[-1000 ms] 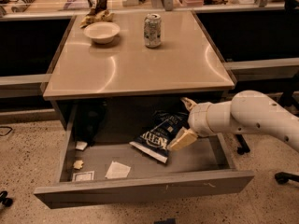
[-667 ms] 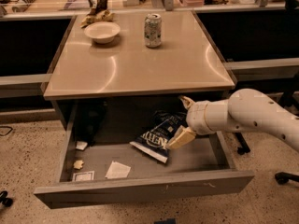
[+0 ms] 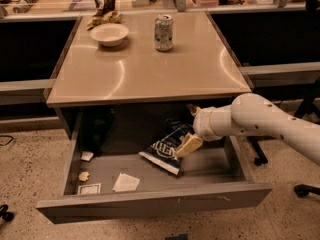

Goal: Pick blue chip bag from top drawer and place on counter

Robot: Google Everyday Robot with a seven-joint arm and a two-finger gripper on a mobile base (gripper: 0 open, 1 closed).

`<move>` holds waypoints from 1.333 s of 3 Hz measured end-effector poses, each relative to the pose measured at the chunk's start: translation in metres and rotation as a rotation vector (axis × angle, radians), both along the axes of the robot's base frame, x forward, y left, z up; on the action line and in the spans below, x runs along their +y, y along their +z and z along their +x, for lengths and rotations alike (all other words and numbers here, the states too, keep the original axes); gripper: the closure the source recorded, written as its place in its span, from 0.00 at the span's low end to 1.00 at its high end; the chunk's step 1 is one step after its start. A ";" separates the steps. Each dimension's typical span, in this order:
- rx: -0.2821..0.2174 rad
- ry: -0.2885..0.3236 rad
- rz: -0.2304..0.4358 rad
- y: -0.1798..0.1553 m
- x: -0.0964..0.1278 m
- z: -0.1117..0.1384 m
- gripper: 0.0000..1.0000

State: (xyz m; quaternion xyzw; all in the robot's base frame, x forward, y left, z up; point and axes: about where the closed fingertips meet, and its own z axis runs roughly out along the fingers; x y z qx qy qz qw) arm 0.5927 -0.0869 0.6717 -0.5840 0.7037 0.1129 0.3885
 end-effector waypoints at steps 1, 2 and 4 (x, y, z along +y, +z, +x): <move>0.051 -0.021 -0.026 -0.025 -0.005 0.006 0.07; 0.054 -0.023 -0.027 -0.026 -0.005 0.007 0.25; 0.054 -0.023 -0.027 -0.026 -0.005 0.007 0.72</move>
Offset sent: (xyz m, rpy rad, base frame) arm 0.0058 -0.0043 -0.0227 -0.0236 0.0456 -0.0186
